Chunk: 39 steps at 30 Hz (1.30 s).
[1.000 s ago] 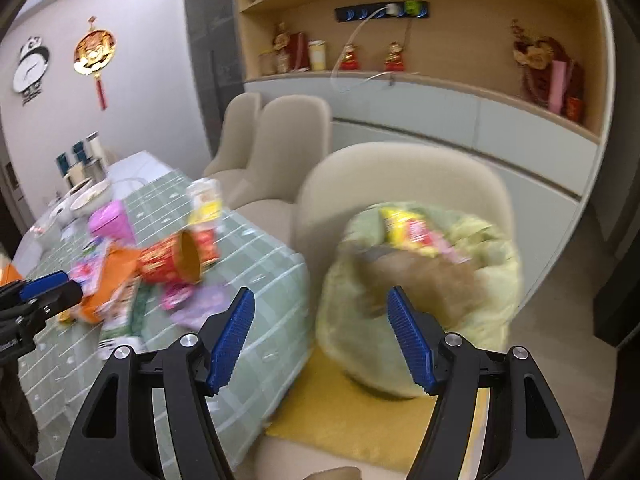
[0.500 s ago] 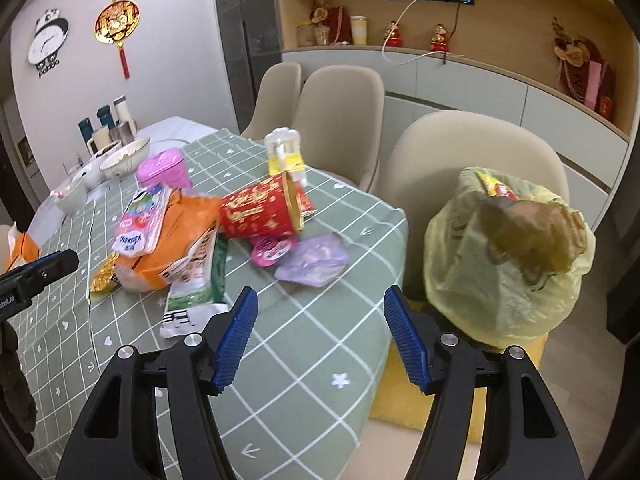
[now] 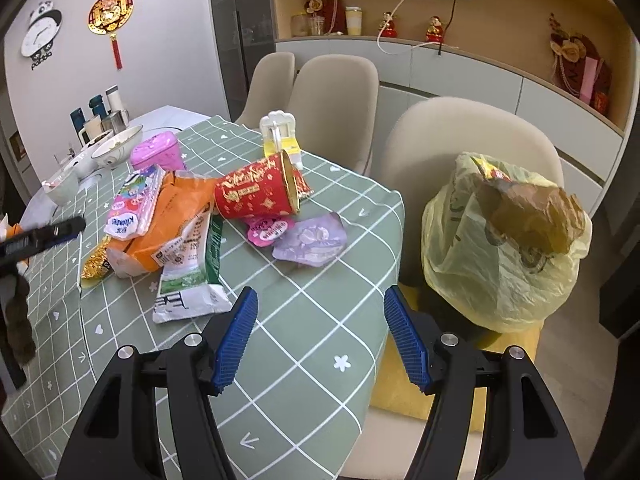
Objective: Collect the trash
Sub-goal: 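Move the left tool back to the table while the right tool grasps the red cup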
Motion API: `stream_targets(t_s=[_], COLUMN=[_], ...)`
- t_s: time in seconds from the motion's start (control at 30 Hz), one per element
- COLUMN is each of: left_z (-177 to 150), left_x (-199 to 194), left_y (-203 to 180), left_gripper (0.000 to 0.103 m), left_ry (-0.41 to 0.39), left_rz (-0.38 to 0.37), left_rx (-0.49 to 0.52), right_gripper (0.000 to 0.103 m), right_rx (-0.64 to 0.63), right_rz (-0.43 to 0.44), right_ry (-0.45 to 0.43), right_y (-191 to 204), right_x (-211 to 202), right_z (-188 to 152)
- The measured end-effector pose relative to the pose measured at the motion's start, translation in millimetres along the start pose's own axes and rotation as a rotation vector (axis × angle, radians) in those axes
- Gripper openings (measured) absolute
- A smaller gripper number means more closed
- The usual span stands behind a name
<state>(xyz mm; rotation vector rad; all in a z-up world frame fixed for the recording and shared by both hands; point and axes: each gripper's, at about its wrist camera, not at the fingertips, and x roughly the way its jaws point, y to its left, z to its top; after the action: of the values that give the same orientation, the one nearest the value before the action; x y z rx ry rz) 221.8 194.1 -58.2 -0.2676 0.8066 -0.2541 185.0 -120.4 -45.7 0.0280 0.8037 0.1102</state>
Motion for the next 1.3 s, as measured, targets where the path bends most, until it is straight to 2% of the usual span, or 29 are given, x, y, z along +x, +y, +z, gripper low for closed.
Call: stream_targets(t_s=[0.13, 0.27, 0.3, 0.33, 0.4, 0.5, 0.63, 0.87, 1.07, 1.1, 1.17, 1.23, 1.3], left_z=[22, 31, 31, 32, 32, 30, 18, -8, -14, -14, -11, -7, -4], left_x=[31, 71, 77, 78, 69, 45, 17, 13, 21, 21, 23, 26, 31], left_y=[-1, 1, 0, -3, -12, -21, -30, -34, -28, -27, -23, -21, -17], left_gripper=[0.054, 0.054, 0.037, 0.016, 0.006, 0.002, 0.001, 0.001, 0.001, 0.001, 0.004, 0.022, 0.031], left_ry=[0.013, 0.085, 0.099, 0.098, 0.074, 0.059, 0.076, 0.150, 0.165, 0.164, 0.159, 0.155, 0.145], left_rz=[0.005, 0.046, 0.059, 0.073, 0.067, 0.027, -0.029, -0.048, -0.066, -0.072, -0.080, -0.082, -0.082], left_rx=[-0.047, -0.117, -0.118, -0.105, -0.066, -0.043, -0.029, -0.016, -0.060, -0.068, -0.089, -0.110, -0.152], right_gripper=[0.062, 0.062, 0.062, 0.062, 0.062, 0.062, 0.062, 0.062, 0.062, 0.060, 0.042, 0.029, 0.021], right_rx=[0.014, -0.024, -0.034, -0.037, -0.036, -0.058, -0.074, -0.129, -0.093, -0.073, -0.047, -0.055, -0.085], right_rz=[-0.004, -0.011, -0.010, -0.005, 0.045, 0.075, 0.097, 0.129, 0.155, 0.191, 0.283, 0.344, 0.353], right_ry=[0.024, 0.014, 0.009, 0.005, -0.007, -0.021, -0.043, -0.047, 0.047, 0.071, 0.133, 0.159, 0.152], right_y=[1, 7, 9, 9, 11, 16, 21, 31, 31, 30, 31, 36, 44], right_x=[5, 4, 4, 4, 6, 12, 24, 68, 128, 135, 143, 141, 133], right_z=[-7, -7, -6, -3, 5, 19, 41, 91, 126, 128, 127, 121, 116])
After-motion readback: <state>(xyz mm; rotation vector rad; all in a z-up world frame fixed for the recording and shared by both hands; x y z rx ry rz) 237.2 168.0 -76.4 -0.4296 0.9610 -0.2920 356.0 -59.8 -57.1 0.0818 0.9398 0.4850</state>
